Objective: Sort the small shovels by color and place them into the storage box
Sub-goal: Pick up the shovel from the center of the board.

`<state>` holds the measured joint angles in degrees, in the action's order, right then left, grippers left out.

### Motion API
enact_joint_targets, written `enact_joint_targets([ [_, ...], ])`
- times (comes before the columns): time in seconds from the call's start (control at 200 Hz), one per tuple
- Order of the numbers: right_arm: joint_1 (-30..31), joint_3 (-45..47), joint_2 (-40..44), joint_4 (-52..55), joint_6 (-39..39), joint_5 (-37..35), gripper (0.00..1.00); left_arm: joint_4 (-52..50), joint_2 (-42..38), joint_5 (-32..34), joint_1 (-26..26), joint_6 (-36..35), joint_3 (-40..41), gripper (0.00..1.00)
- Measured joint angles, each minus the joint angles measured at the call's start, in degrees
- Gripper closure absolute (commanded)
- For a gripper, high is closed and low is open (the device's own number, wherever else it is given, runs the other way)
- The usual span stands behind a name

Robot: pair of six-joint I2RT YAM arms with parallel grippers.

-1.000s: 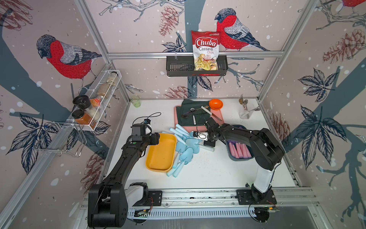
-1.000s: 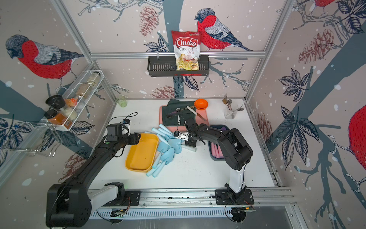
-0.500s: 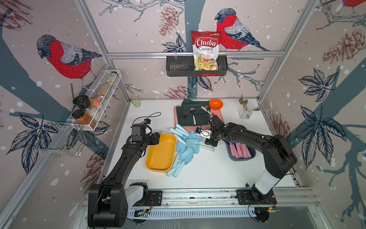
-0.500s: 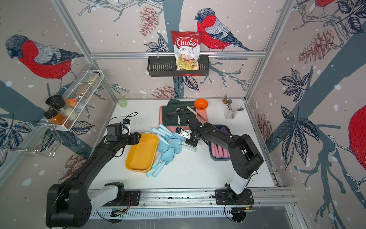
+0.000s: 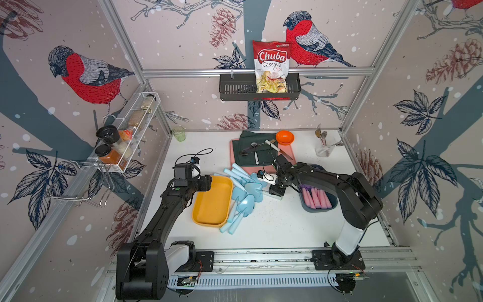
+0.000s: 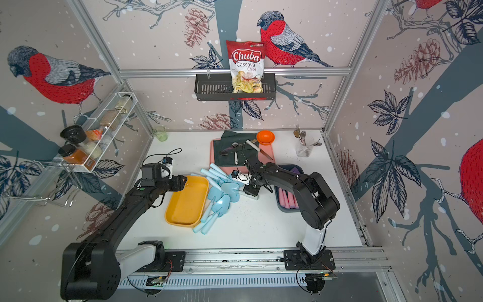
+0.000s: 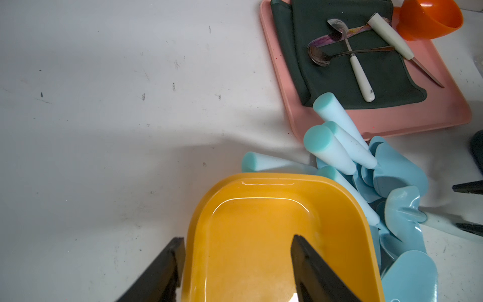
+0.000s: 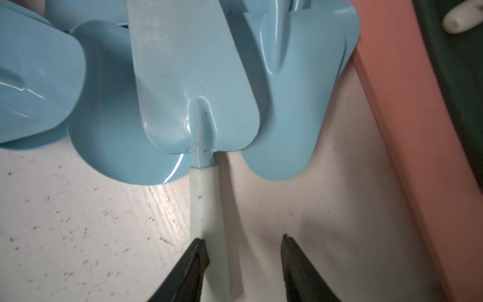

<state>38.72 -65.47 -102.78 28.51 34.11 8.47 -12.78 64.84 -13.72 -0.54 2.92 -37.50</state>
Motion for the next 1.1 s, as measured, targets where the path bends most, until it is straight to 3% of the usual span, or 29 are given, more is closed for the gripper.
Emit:
enact_joint_targets([
  [0.325, 0.66, 1.75, 5.11, 2.01, -2.38, -2.08, 0.48, 0.02, -0.11, -0.61, 0.0, 0.0, 0.02, 0.32],
  [0.65, 1.38, 2.93, 2.36, 2.93, -4.04, -2.71, 0.52, 0.0, -0.33, -1.22, 0.0, 0.0, 0.09, 0.32],
  [0.73, 1.42, 2.93, 0.83, 3.06, -4.26, -3.56, 0.59, 0.0, -0.33, -1.25, 0.0, 0.0, 0.22, 0.32],
  [0.896, 1.53, 2.71, -0.33, 3.58, -5.57, -4.04, 0.91, 0.0, -0.33, -1.4, 0.0, 0.0, 0.33, 0.32],
  [1.006, 1.68, 3.3, 2.01, 3.87, -5.95, -4.11, 1.0, 0.02, -0.35, -1.99, 0.0, 0.0, 0.33, 0.32],
  [1.101, 2.16, 4.92, 6.54, 3.21, -6.69, -4.33, 1.0, 0.0, -0.59, -3.54, 0.0, 0.0, 0.33, 0.32],
])
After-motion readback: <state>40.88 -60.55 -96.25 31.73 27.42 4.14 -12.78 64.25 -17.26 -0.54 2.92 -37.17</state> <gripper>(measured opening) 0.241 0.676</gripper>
